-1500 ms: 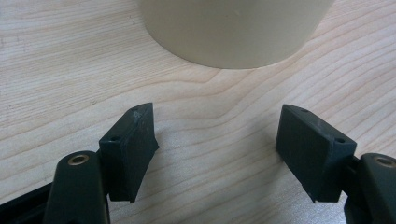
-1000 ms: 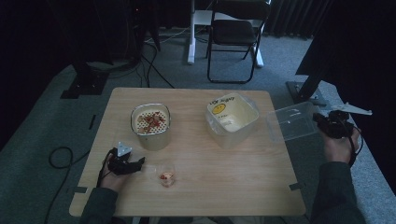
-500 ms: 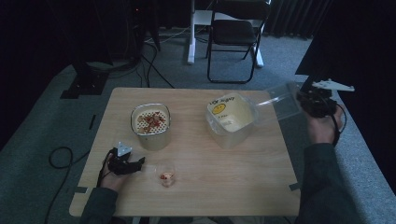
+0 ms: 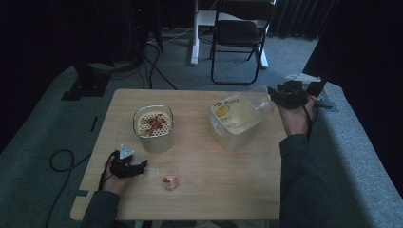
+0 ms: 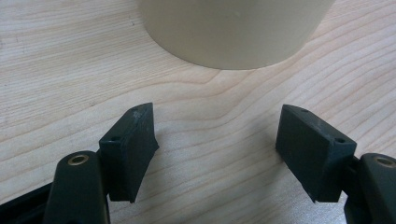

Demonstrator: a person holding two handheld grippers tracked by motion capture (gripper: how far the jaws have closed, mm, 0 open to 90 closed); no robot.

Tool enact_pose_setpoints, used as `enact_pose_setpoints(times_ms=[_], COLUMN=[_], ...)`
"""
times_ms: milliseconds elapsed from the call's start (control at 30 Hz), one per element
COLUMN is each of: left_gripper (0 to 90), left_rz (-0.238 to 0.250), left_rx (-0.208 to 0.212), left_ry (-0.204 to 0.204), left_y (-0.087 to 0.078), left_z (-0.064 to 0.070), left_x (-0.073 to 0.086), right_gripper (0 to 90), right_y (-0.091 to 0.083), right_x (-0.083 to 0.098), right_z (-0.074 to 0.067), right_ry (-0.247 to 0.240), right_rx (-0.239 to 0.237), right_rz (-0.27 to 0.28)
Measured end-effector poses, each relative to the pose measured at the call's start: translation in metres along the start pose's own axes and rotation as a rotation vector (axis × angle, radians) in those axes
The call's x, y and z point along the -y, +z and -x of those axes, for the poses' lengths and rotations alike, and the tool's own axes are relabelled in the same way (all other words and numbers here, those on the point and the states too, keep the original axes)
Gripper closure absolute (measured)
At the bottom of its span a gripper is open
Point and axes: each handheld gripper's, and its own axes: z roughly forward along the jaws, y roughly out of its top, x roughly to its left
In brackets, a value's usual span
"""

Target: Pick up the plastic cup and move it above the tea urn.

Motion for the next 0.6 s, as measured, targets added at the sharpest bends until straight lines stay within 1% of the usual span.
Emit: enact_pose_setpoints(times_ms=[33, 67, 133, 300, 400, 433, 600], left_gripper=[28.9, 28.9, 28.9, 28.9, 28.9, 28.9, 28.8], left_rz=[0.000, 0.000, 0.000, 0.000, -0.001, -0.001, -0.002], left_rx=[0.000, 0.000, 0.000, 0.000, 0.000, 0.001, 0.000], left_ry=[0.001, 0.000, 0.000, -0.001, 0.000, 0.000, 0.001], left_y=[0.000, 0.000, 0.000, 0.000, 0.000, 0.000, 0.000], left_z=[0.000, 0.000, 0.000, 0.000, 0.000, 0.000, 0.000], left_x=[0.000, 0.000, 0.000, 0.000, 0.000, 0.000, 0.000], right_gripper=[56.2, 55.2, 54.5, 53.6, 53.6, 54.2, 54.5], right_y=[-0.001, -0.002, -0.005, -0.007, -0.006, -0.002, 0.004], right_x=[0.000, 0.000, 0.001, 0.011, 0.014, 0.025, 0.036], right_z=[-0.002, -0.002, -0.001, 0.000, -0.001, -0.004, -0.008], right_ry=[-0.014, -0.015, -0.010, -0.003, 0.000, -0.005, -0.007], right_rx=[-0.005, -0.010, -0.017, -0.022, -0.026, -0.061, -0.083], right_rz=[0.004, 0.006, 0.016, 0.004, 0.002, -0.014, -0.034])
